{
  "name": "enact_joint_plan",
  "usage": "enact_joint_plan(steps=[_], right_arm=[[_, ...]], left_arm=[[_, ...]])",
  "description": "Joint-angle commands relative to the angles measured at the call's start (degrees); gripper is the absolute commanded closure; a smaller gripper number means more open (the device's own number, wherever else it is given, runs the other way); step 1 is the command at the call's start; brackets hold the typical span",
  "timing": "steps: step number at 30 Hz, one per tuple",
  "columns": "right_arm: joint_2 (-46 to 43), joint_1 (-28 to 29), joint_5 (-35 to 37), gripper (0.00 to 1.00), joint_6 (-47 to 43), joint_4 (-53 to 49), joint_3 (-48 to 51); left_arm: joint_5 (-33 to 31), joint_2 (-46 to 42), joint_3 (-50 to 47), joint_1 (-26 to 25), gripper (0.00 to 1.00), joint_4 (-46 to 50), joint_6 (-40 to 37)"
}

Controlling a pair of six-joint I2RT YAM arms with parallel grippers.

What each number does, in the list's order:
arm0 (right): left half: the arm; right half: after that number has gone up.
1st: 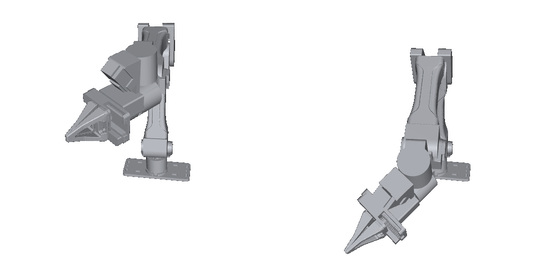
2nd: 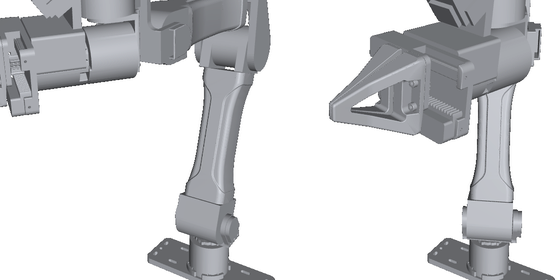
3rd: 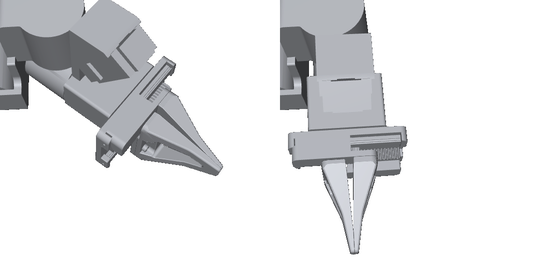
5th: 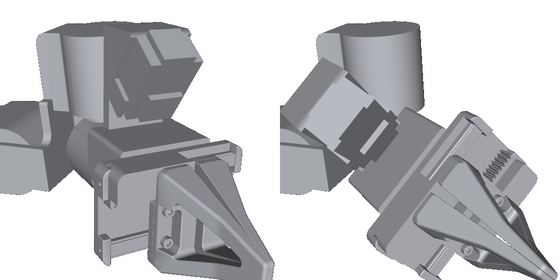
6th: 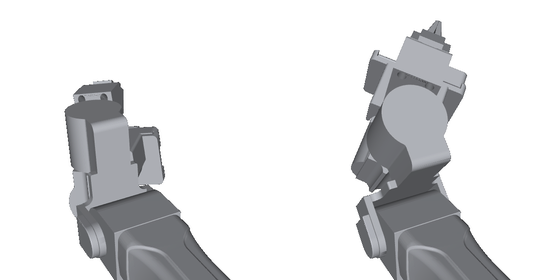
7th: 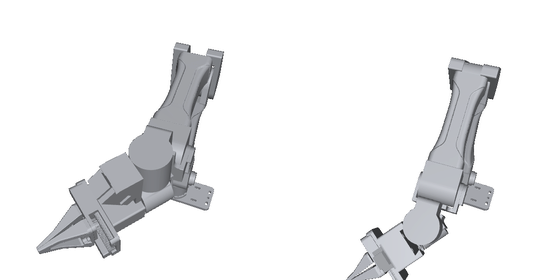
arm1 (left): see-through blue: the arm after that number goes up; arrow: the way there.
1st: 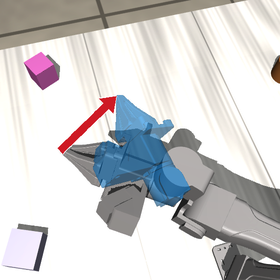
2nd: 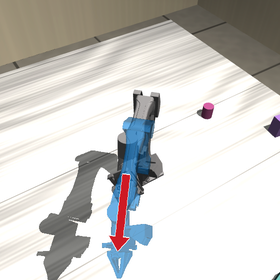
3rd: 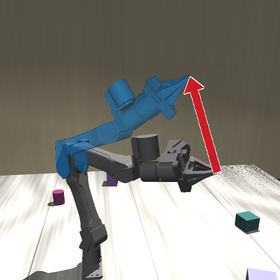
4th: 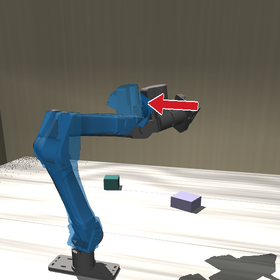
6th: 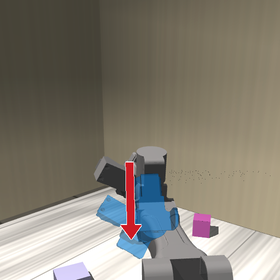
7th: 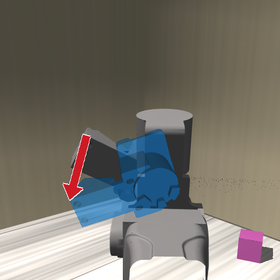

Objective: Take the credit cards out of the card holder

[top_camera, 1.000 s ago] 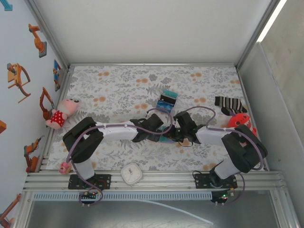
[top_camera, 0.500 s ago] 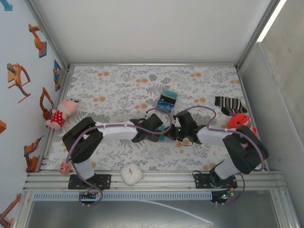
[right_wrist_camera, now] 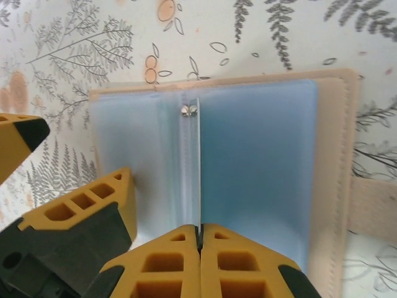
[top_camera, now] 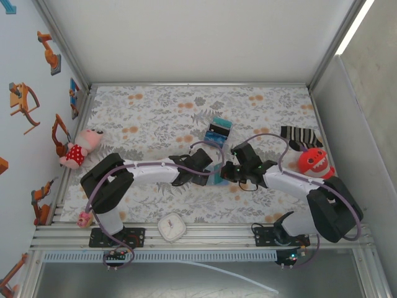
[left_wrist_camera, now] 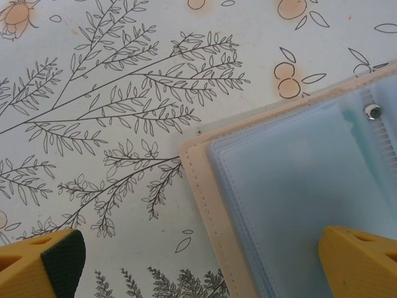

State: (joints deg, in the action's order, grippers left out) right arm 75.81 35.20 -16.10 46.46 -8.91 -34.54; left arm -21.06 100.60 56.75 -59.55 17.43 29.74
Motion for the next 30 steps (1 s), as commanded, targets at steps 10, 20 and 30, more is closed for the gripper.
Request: enact_joint_plan(steps=[10,20,30], right_arm=[[-7.3,-0.7,6.3,1.0,-8.1,-10.2,-4.3],[-10.0,-5.4,11.2,1.0,-18.3,-16.9,-12.1],[-0.3,-10.8,14.1,1.0,-31.1,-19.0,-26.5]], left_arm=[[-3.4,-4.3,-3.9,0.8,0.03,2.0,-7.0],[-1.9,-10.0,-5.3,4.1,0.03,1.3,-4.5],[-2.6,-10.8,-5.3,3.4,0.03,4.1,-2.6]])
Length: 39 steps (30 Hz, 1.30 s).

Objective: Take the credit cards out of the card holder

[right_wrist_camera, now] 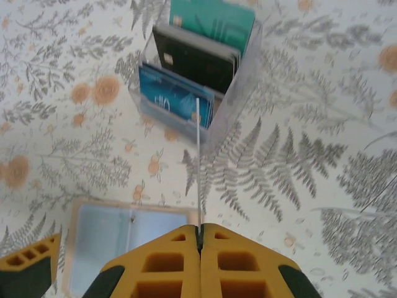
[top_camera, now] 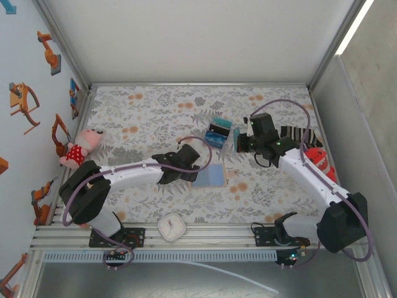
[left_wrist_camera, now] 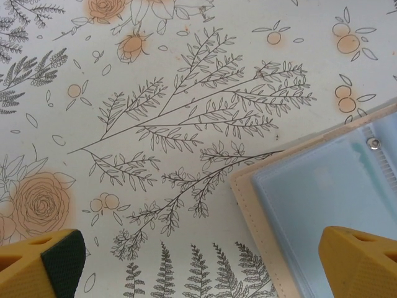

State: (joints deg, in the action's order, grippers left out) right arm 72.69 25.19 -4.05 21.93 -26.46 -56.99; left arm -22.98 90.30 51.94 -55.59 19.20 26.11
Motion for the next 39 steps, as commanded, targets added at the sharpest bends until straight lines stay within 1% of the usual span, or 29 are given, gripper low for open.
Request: enact_joint_plan(steps=[1,6,12,21,24,32,39], right_arm=[[4.0,-1.1,2.0,1.0,-7.8,-1.5,-5.4],[11.3,-3.2,-1.1,1.0,-13.6,-1.7,-12.6],[18.1,-5.2,-5.8,1.0,-18.7,-1.8,-18.7],[23.7,-5.6,-10.1,1.0,-23.6,-1.3,-23.7],[25.1,-5.6,-11.6,1.0,-26.6,-3.2,-25.4],[28.2,-5.6,-10.0,1.0,-34.6,-6.1,-28.0],[33.3,-5.8,-8.6,1.0,-38.2,-8.4,-33.2]], left_arm=[[-0.6,-0.3,-0.5,-0.7,0.03,2.3,1.0],[-0.3,1.3,-0.4,-2.2,0.03,1.7,0.8],[0.1,3.3,-0.6,-2.4,0.03,1.7,1.5],[-2.3,5.6,-0.7,-1.8,0.03,3.3,1.7],[-2.7,6.1,-0.7,-1.3,0.03,3.4,1.7],[-4.2,5.5,-0.7,0.0,0.03,3.2,1.0],[-4.4,5.0,0.5,0.2,0.03,4.0,-0.8]])
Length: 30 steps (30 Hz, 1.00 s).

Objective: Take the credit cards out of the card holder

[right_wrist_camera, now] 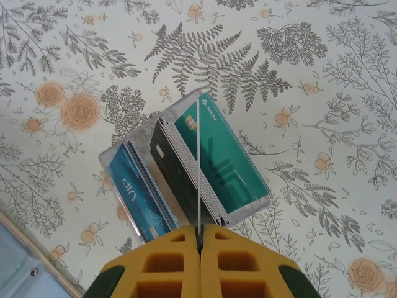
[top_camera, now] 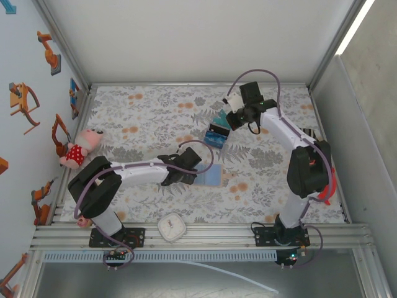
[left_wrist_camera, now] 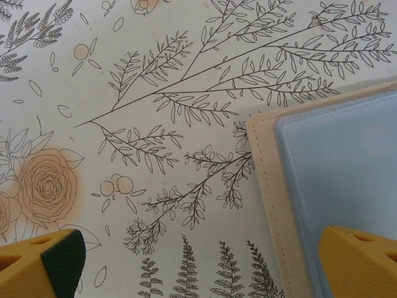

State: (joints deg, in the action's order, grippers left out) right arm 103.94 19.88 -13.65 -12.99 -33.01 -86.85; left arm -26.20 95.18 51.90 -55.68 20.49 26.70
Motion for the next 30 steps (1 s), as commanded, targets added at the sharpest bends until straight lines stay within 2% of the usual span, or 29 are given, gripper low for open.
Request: enact_joint_plan(steps=[1,14,30], right_arm=[[3.1,-0.5,1.2,1.0,-3.8,-2.4,-4.4],[11.7,-0.5,1.9,1.0,-9.1,-6.7,-13.7],[13.8,-0.6,-0.2,1.0,-11.4,-9.3,-14.1]], left_arm=[[-1.1,0.0,0.8,0.2,0.03,3.0,-1.4],[-0.4,-7.7,1.1,0.1,0.03,1.2,-0.9],[-2.4,-14.3,-0.5,2.7,0.03,-0.6,-0.2]])
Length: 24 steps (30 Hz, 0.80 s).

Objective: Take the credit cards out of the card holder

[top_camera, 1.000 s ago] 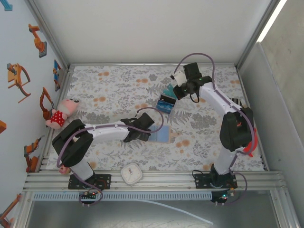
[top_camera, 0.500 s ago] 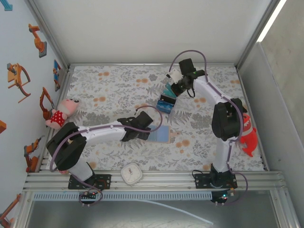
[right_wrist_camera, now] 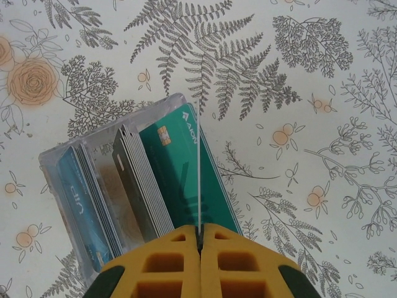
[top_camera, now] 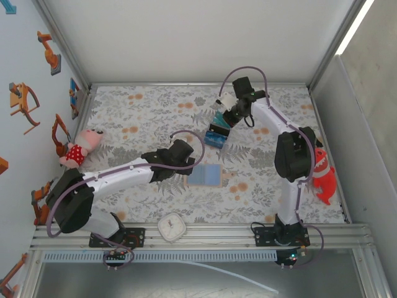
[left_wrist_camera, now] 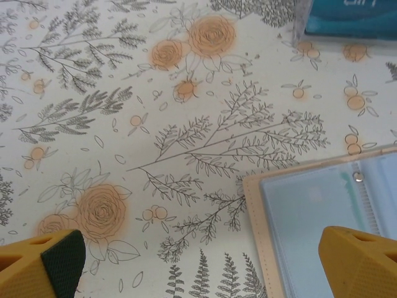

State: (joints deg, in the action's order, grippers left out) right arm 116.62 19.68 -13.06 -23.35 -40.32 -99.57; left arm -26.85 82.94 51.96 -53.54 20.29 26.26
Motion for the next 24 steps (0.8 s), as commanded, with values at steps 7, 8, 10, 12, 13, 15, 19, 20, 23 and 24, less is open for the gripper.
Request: enact_joint_plan(steps=[7,8,10,12,13,15,19,20,23,24], right_arm=[[2.6,-0.3,-0.3,1.0,-0.9,-3.0,-2.1],[2.8,-0.3,-0.3,1.0,-0.9,-3.3,-2.4],[3.1,-0.3,0.0,1.0,-0.6,-3.8,-3.0],[3.3,-0.3,0.2,0.97,-0.5,-4.0,-3.3],[3.3,-0.3,0.2,0.93,-0.4,-4.0,-3.4],[3.3,-0.3,0.2,0.88,-0.1,-4.2,-3.6],[2.9,-0.3,0.4,0.82,0.5,-4.3,-3.8],[2.7,-0.3,0.3,0.81,0.6,-4.3,-3.8],[2.1,-0.3,0.5,0.78,1.2,-4.2,-3.6],[1.8,-0.3,0.6,0.78,1.5,-4.0,-3.5]], left_arm=[[-2.9,-4.6,-1.9,2.0,0.03,-0.1,0.0],[-3.0,-4.7,-1.9,2.0,0.03,0.0,-0.1],[-3.3,-5.0,-1.9,2.2,0.03,0.1,-0.2],[-3.5,-5.2,-1.9,2.3,0.03,0.2,-0.3],[-3.6,-5.2,-1.8,2.3,0.03,0.1,-0.3],[-3.7,-5.4,-1.8,2.3,0.03,-0.1,-0.4],[-3.8,-5.6,-1.7,2.5,0.03,-0.1,-0.4],[-3.8,-5.6,-1.7,2.5,0.03,-0.1,-0.4],[-4.1,-5.9,-1.8,2.6,0.03,-0.2,-0.2],[-4.3,-6.0,-1.8,2.5,0.03,-0.2,0.0]])
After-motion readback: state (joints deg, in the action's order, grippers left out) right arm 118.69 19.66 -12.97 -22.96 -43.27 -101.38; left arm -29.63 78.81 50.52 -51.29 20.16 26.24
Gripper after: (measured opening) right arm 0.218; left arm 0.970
